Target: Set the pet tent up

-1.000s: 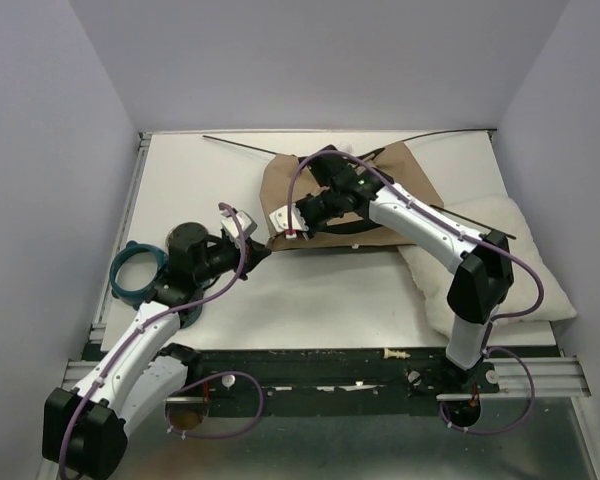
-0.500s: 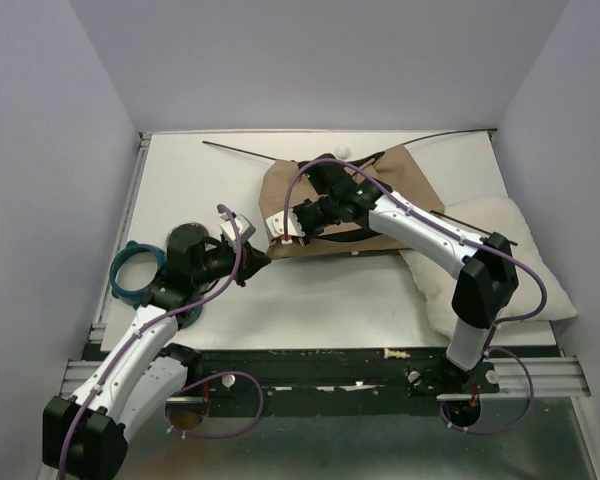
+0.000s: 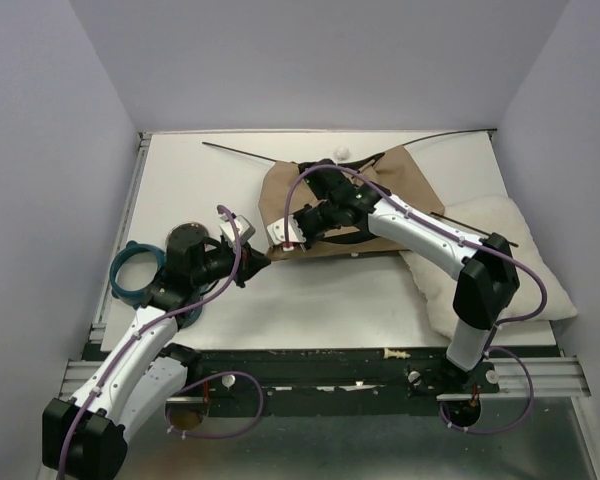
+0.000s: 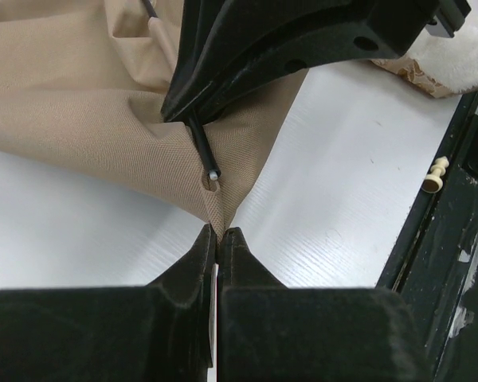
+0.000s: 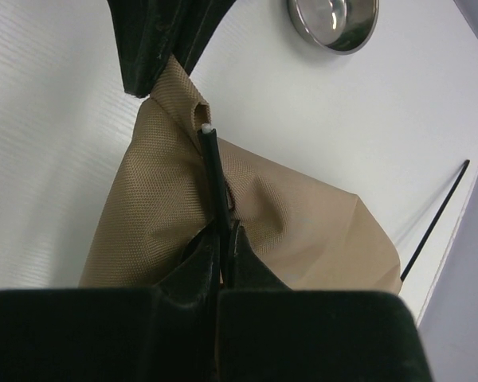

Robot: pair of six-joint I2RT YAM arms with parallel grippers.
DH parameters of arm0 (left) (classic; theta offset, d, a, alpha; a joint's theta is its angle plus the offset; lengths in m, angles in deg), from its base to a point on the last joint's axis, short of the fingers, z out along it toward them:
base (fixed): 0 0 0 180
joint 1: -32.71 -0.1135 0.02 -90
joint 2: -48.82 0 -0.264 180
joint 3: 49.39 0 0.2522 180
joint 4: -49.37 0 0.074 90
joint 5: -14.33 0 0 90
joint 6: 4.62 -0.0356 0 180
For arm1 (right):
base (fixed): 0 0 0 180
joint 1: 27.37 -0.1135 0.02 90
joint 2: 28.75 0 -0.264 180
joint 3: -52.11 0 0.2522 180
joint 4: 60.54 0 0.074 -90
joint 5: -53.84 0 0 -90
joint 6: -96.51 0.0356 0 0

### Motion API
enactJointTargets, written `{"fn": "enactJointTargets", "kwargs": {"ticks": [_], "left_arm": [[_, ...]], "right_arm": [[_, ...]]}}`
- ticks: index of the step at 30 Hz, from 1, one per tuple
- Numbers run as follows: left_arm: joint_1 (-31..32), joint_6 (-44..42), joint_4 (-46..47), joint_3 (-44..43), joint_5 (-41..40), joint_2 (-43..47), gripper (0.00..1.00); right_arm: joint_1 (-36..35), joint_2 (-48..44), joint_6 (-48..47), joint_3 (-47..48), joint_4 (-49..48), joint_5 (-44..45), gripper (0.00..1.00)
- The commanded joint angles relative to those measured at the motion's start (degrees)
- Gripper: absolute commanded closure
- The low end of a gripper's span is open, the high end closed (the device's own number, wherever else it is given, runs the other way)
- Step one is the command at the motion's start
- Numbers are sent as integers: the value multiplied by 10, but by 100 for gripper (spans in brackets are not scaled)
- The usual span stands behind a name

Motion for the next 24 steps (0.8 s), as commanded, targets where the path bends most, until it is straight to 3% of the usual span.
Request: {"fn": "enactJointTargets", "kwargs": {"ticks": [1, 24], "left_arm": [[-2, 7, 2, -12, 21, 3, 100], [-2, 17, 2, -19, 28, -4, 100]], "right_arm": [[3, -9, 12, -14, 21, 37, 99], [-11, 7, -8, -26, 11, 55, 99]]}}
